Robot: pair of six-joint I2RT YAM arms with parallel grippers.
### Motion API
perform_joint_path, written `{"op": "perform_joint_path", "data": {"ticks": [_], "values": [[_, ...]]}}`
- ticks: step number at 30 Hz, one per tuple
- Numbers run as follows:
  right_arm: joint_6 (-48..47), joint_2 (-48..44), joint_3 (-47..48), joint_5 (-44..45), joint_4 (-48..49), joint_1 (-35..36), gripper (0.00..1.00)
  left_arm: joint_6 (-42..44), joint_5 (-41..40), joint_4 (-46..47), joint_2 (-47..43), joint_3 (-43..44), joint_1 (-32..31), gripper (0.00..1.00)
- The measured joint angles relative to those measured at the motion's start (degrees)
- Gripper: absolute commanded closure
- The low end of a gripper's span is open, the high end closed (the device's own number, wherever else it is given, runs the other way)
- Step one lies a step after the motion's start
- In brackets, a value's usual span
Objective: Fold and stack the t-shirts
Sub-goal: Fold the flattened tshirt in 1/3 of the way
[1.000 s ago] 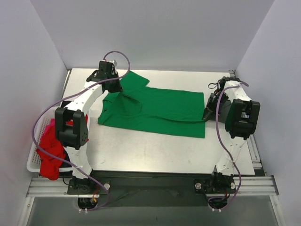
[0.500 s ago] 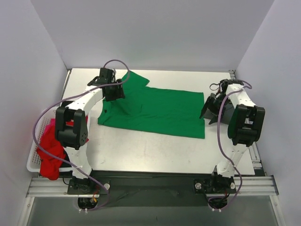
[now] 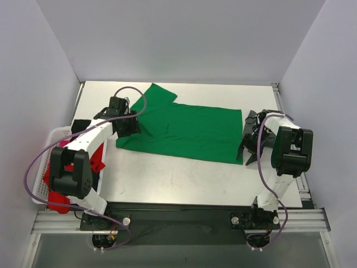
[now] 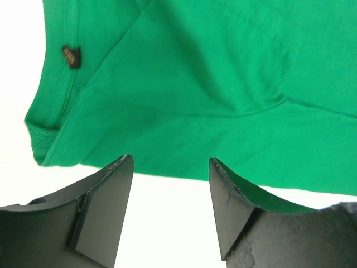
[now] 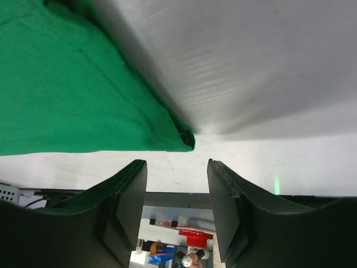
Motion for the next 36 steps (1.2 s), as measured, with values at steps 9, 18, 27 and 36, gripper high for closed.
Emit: {"op": "perform_joint_path", "data": {"ticks": [9, 18, 27, 36], "values": [[-0.3, 0.1, -1.0, 1.9, 2.5, 0.0, 0.68, -0.3, -0.4, -0.2, -3.7, -6.5, 2.1, 0.35], [-0.5, 2.7, -1.0, 2.3, 4.3, 0.0, 0.9, -0.5, -1.8, -0.5, -5.8, -9.0, 2.7, 0.41], [-0.4, 2.8, -1.0, 2.3, 4.1, 0.0, 1.0, -0.2, -5.1, -1.8, -6.8, -10.4, 2.8, 0.53], [-0.4, 2.6, -1.5, 2.9, 3.5, -1.3, 1.0, 0.0, -9.4, -3.8, -7.0, -13.1, 2.8, 0.55]]}}
